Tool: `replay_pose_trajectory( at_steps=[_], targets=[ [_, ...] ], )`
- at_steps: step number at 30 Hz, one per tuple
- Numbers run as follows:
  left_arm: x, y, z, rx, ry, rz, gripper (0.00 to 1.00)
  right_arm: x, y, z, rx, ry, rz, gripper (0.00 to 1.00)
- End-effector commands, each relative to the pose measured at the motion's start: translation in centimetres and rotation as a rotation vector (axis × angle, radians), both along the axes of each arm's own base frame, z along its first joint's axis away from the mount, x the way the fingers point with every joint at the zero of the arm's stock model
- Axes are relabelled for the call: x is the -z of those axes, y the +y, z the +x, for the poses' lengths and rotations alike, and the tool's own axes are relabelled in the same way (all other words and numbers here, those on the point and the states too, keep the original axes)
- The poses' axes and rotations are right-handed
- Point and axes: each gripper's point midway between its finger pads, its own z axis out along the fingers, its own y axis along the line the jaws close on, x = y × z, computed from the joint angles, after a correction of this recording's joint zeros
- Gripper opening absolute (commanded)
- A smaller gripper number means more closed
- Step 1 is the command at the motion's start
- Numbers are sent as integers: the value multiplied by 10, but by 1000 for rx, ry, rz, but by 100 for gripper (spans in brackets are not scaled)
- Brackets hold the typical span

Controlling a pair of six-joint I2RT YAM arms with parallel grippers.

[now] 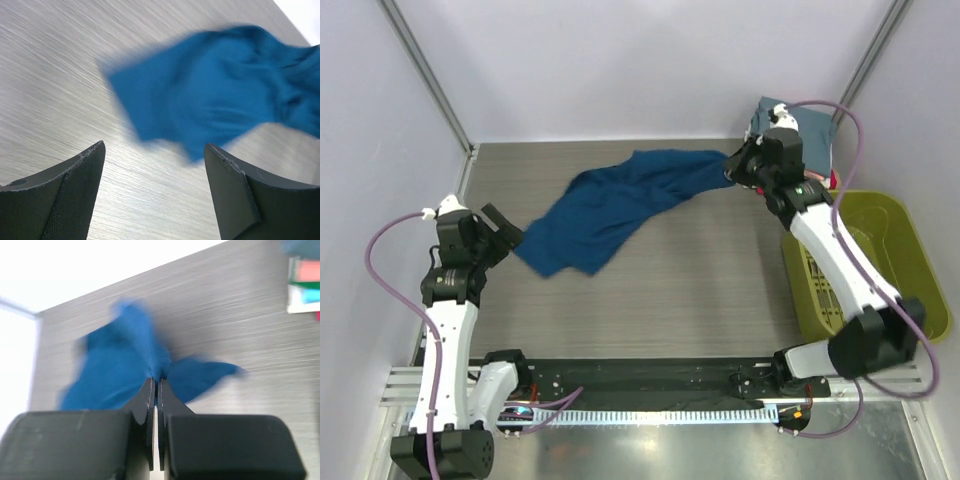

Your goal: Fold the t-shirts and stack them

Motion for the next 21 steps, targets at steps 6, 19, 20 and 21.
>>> replay_pose_trajectory(
  at_steps=[6, 19, 20, 21],
  targets=[
    [28, -61, 20, 200, 128, -13, 77, 88, 52, -74, -212, 230, 38, 1],
    [99, -178, 83, 394, 182, -81, 83, 2, 62, -85, -259, 71, -1, 1],
    [103, -184, 92, 412, 188, -78, 83, -2, 60, -86, -254, 62, -3, 1],
    [110, -194, 100, 436, 198, -85, 82, -9, 59, -87, -253, 54, -2, 1]
  ],
)
